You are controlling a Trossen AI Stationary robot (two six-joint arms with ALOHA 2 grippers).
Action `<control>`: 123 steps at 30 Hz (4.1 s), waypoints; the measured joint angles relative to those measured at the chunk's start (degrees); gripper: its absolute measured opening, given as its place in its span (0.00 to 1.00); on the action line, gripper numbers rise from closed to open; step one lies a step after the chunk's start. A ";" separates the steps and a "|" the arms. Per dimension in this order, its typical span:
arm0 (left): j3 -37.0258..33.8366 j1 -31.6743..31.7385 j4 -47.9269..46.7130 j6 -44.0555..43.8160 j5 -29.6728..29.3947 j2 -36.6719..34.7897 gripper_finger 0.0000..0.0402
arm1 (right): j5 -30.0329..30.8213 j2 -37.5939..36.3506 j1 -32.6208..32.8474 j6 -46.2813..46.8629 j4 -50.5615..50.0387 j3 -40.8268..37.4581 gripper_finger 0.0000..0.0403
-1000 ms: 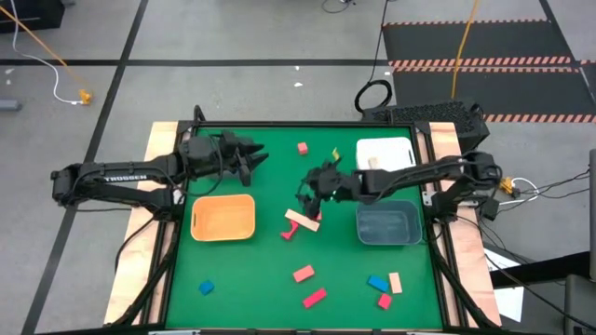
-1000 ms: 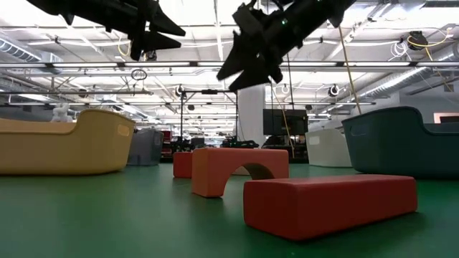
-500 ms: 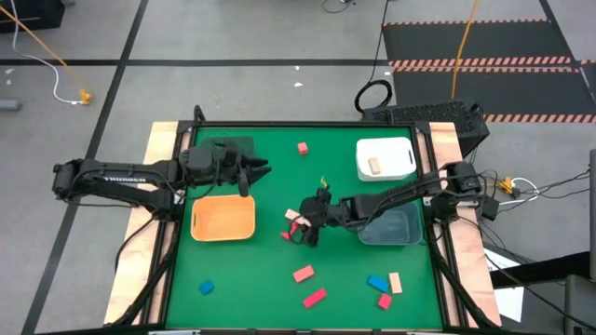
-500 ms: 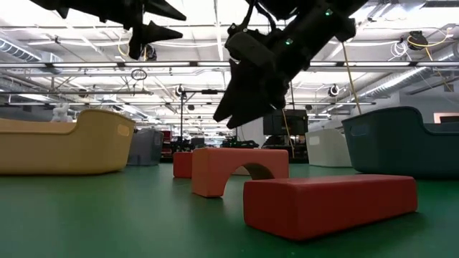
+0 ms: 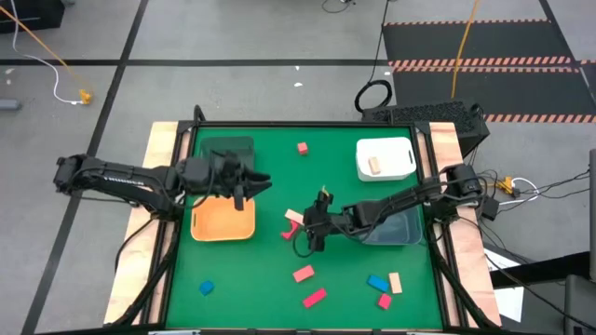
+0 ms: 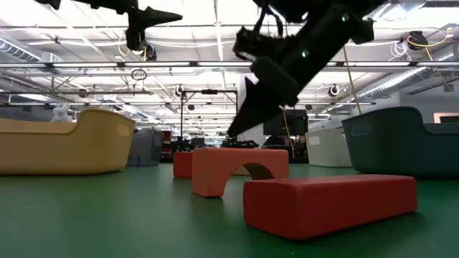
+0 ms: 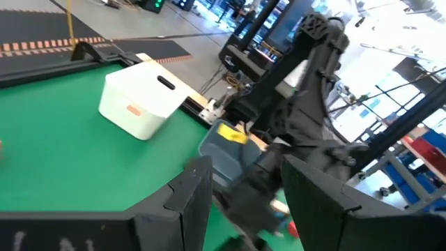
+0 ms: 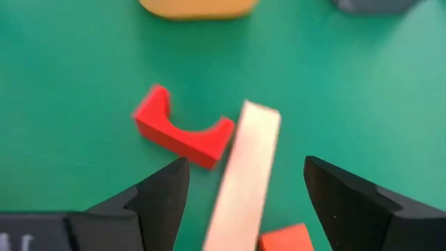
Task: Sort & place blocks by color
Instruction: Put the top light brown block into the white bin, then put the top right orange block into the yellow bin
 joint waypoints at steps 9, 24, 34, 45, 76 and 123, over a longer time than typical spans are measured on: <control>0.00 -2.67 0.07 -0.55 -1.39 0.00 0.43 | 0.09 -0.02 -0.42 6.06 9.86 -6.14 0.67; 0.00 -2.72 0.02 -0.27 -2.33 0.00 0.43 | 1.34 7.34 -0.58 5.09 17.46 -7.25 0.67; 0.00 -2.72 -0.17 1.51 -2.33 0.00 0.43 | -0.08 8.26 -0.58 5.27 17.64 -7.13 0.58; 0.00 -2.72 -0.37 2.25 -2.33 -0.02 0.43 | -6.08 8.02 -0.60 8.24 17.08 -7.13 0.29; 0.00 1.69 0.09 6.93 -6.97 -0.02 0.43 | 14.83 -28.54 -26.10 19.52 -33.02 -7.23 0.30; -0.02 9.45 -2.53 10.17 -7.25 3.93 0.43 | -1.23 -45.60 -36.25 23.05 -42.73 -11.15 0.63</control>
